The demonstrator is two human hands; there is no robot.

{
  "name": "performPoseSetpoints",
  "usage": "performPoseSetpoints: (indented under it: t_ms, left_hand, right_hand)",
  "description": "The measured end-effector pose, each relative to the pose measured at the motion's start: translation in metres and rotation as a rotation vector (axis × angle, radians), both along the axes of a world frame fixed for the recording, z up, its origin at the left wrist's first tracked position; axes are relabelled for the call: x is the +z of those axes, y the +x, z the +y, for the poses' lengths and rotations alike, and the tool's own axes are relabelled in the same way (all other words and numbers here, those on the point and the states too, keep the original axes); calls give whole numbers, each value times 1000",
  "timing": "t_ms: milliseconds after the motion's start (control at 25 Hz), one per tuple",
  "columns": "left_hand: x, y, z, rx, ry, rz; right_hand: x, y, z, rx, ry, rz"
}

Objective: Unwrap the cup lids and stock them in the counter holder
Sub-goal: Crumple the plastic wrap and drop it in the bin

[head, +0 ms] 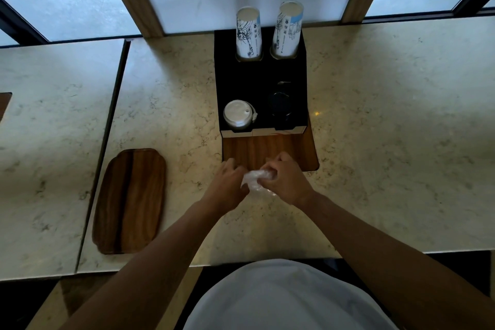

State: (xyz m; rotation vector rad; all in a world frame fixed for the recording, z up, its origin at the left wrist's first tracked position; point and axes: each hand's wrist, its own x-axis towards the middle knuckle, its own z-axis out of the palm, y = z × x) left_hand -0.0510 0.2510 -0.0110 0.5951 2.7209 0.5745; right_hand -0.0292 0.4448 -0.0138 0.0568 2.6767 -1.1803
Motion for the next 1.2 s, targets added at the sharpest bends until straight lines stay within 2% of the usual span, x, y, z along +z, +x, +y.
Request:
performPoseSetpoints:
  t_ms: [120, 240, 320, 440, 560, 760, 920, 1200]
  left_hand:
    - [1, -4, -4, 46, 32, 28]
    - [7, -8, -5, 145, 180, -102]
    - [10, -9, -5, 286, 285, -233]
    - [9, -11, -12, 494, 545, -481]
    - [5, -11, -17, 555, 669, -576]
    - [-9, -8, -1, 526, 669, -700]
    - [-13, -4, 26, 422, 639, -756]
    - [1, 34, 87, 303, 597, -833]
  right_hand:
    - [-1, 0, 0, 34, 16, 0]
    - [2, 1, 0, 10, -39, -4]
    - [5, 3, 1, -78, -146, -78]
    - [6, 10, 5, -219, -394, -182]
    - [4, 20, 8, -279, -577, -290]
    - [-4, 49, 15, -416, -674, -318]
    - [-11, 77, 32, -622, -808, -284]
    - [-16, 135, 82, -754, -859, -205]
